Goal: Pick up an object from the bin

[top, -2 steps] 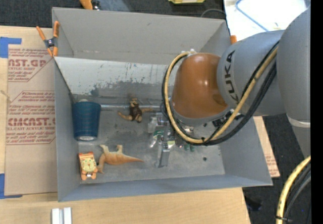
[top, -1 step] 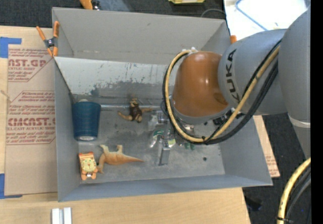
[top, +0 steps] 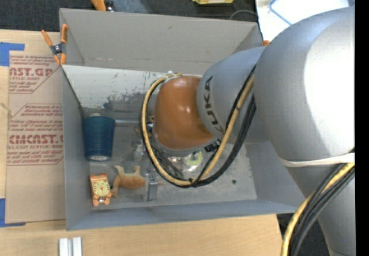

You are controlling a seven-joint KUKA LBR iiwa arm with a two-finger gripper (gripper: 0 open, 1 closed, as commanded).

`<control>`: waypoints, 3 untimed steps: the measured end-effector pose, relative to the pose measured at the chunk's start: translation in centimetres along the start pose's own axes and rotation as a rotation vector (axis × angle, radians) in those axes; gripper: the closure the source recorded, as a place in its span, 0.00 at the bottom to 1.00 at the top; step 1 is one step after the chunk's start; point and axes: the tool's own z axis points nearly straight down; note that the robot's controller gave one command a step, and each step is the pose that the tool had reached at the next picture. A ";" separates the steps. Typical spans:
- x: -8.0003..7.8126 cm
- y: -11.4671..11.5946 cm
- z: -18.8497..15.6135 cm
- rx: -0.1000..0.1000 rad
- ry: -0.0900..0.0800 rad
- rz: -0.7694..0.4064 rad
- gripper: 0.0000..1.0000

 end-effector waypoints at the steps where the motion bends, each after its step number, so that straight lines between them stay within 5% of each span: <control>1: 0.2 2.7 -1.7 0.000 -0.004 0.006 0.00; 2: 2.0 5.9 -1.2 -0.003 0.004 -0.095 0.00; 3: 2.2 4.0 1.2 -0.004 -0.014 0.036 0.00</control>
Offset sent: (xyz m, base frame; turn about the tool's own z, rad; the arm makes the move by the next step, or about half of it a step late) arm -0.0240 0.0554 0.0125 -0.0936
